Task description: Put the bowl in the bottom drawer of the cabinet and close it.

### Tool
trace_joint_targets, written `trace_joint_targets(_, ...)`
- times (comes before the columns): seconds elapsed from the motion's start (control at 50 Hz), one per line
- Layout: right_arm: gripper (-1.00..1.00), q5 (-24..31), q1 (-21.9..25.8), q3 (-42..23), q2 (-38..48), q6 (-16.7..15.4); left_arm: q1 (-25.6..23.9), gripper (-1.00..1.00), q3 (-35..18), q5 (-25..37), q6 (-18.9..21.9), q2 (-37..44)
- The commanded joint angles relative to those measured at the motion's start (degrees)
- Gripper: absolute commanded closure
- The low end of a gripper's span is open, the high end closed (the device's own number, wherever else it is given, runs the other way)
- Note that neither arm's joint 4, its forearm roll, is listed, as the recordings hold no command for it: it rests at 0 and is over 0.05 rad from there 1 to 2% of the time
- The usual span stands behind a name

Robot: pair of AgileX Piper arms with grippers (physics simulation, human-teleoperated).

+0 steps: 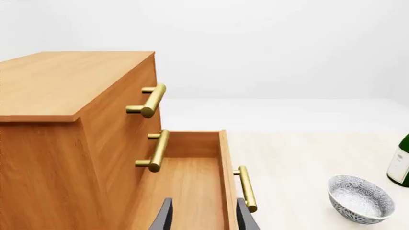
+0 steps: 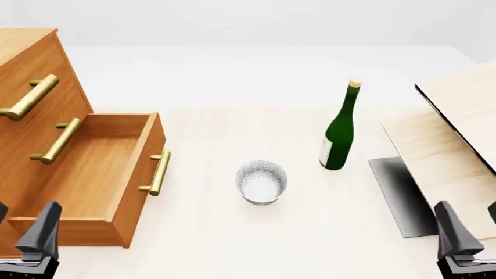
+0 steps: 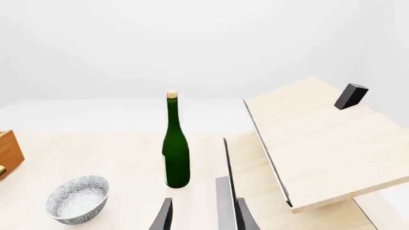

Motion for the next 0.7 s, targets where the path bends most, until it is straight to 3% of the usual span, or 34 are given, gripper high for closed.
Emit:
trace_joint_targets(0.02, -1.00, -0.1, 0.0, -0.2, 0.2, 0.0, 0.5, -1.00, -0.1, 0.1, -0.4, 0.3)
trace_joint_targets(0.32, -1.00, -0.1, 0.0, -0.2, 0.2, 0.0, -1.0, -1.00, -0.4, -0.5, 0.2, 2.3)
trace_joint_targets(0.7, -1.00, -0.1, 0.0, -0.2, 0.2, 0.0, -6.5, -1.00, -5.1, 3.1, 1.5, 3.9)
